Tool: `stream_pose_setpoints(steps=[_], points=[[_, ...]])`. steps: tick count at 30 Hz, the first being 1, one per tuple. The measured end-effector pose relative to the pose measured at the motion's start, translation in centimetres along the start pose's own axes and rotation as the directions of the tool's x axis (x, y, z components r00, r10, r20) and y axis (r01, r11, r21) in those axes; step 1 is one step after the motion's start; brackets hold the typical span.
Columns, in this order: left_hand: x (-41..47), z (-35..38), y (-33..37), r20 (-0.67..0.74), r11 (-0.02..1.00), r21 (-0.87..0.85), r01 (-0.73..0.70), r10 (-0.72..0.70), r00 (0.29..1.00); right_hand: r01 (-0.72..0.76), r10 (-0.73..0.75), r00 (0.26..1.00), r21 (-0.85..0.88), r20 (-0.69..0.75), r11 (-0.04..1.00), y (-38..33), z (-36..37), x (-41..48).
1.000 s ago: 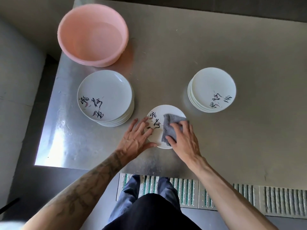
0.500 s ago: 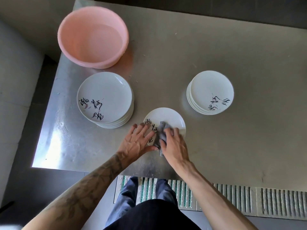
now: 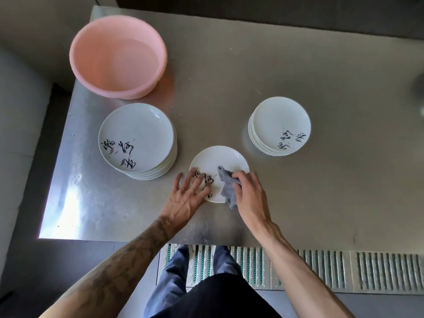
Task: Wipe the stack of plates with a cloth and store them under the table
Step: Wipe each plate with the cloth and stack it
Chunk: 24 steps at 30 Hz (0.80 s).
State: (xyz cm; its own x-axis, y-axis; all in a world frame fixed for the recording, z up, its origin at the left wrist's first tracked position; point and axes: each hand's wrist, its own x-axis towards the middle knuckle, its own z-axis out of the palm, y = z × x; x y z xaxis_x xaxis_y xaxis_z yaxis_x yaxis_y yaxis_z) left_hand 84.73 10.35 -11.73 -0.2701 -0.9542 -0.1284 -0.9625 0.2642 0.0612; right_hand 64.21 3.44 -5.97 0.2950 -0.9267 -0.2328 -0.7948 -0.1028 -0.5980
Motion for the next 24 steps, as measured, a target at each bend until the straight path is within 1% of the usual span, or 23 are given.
stream_pose_setpoints(steps=[2,5,7,10,12,14,15,17,19,20,22,24], points=[[0.2,-0.6,0.4,-0.035,0.996,-0.08,0.04,-0.043,0.998,0.0,0.014,0.992,0.116,-0.124,0.993,-0.3,-1.7,-0.4],[0.7,-2.1,0.5,-0.103,0.96,-0.265,0.09,-0.121,0.987,-0.001,0.063,0.951,0.204,-0.303,0.979,-0.5,-3.5,-0.4],[1.1,-3.3,0.6,-0.131,0.919,-0.378,0.115,-0.176,0.976,0.014,0.081,0.922,0.244,-0.377,0.97,-0.6,-4.1,-0.2],[1.8,-4.8,0.6,-0.158,0.829,-0.542,0.14,-0.265,0.951,0.036,0.1,0.902,0.306,-0.419,0.951,-0.6,-4.2,0.5],[2.0,-5.3,0.5,-0.169,0.734,-0.664,0.142,-0.332,0.928,0.038,0.126,0.904,0.37,-0.408,0.928,-0.5,-4.1,1.4],[2.0,-5.4,0.4,-0.115,0.56,-0.82,0.12,-0.366,0.923,0.022,0.136,0.921,0.397,-0.366,0.918,-0.2,-3.7,2.4],[2.0,-5.4,0.4,-0.066,0.479,-0.868,0.13,-0.372,0.926,0.009,0.135,0.933,0.397,-0.334,0.918,-0.1,-3.3,2.7],[1.7,-4.9,0.7,0.043,0.373,-0.907,0.197,-0.382,0.923,-0.032,0.127,0.963,0.363,-0.239,0.931,0.3,-2.1,3.0],[1.4,-4.3,1.0,0.122,0.286,-0.926,0.246,-0.39,0.913,-0.058,0.104,0.984,0.297,-0.142,0.953,0.4,-0.7,3.1],[1.3,-4.0,1.1,0.149,0.263,-0.928,0.266,-0.391,0.908,-0.043,0.075,0.991,0.262,-0.111,0.964,0.3,-0.1,3.0],[1.2,-3.7,1.0,0.195,0.245,-0.92,0.305,-0.389,0.9,0.046,-0.034,0.997,0.189,-0.069,0.981,-0.5,0.9,2.9],[1.2,-3.5,0.7,0.209,0.28,-0.904,0.323,-0.369,0.906,0.164,-0.166,0.986,0.145,0.004,0.976,-1.6,1.6,2.9]])
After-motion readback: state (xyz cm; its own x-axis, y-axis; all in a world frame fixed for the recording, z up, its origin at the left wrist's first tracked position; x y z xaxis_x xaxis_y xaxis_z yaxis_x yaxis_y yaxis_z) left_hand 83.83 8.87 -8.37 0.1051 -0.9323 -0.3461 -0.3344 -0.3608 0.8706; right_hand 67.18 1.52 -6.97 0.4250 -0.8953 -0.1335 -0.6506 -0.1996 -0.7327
